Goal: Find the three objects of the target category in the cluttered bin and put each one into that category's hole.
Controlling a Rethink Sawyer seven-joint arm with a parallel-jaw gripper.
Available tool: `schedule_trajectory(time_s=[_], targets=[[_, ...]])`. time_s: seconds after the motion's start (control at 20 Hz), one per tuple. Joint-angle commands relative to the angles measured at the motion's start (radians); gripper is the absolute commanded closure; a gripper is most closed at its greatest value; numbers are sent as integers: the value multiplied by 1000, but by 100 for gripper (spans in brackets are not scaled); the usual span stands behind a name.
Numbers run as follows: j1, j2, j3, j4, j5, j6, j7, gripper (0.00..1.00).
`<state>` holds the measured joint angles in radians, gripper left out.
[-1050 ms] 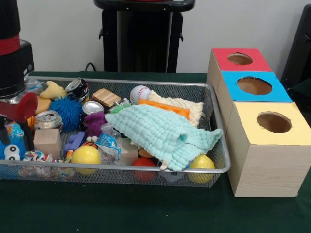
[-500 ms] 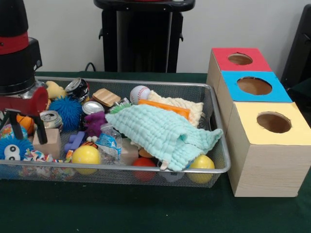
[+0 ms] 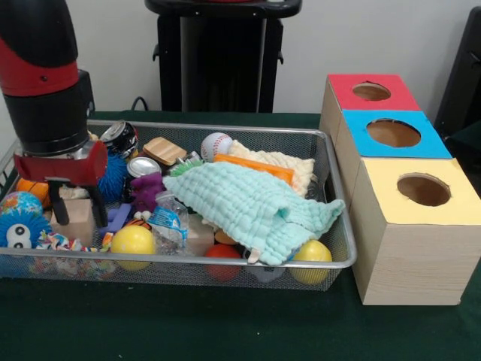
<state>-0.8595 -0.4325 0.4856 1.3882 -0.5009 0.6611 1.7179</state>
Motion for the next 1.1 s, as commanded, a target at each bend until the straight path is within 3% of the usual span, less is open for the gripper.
schedule_trajectory(time_s=[0.05, 1.1], targets=[[-12, 50, 96, 65, -113, -80, -260, 0], [-35, 75, 70, -7, -236, -37, -256, 0]])
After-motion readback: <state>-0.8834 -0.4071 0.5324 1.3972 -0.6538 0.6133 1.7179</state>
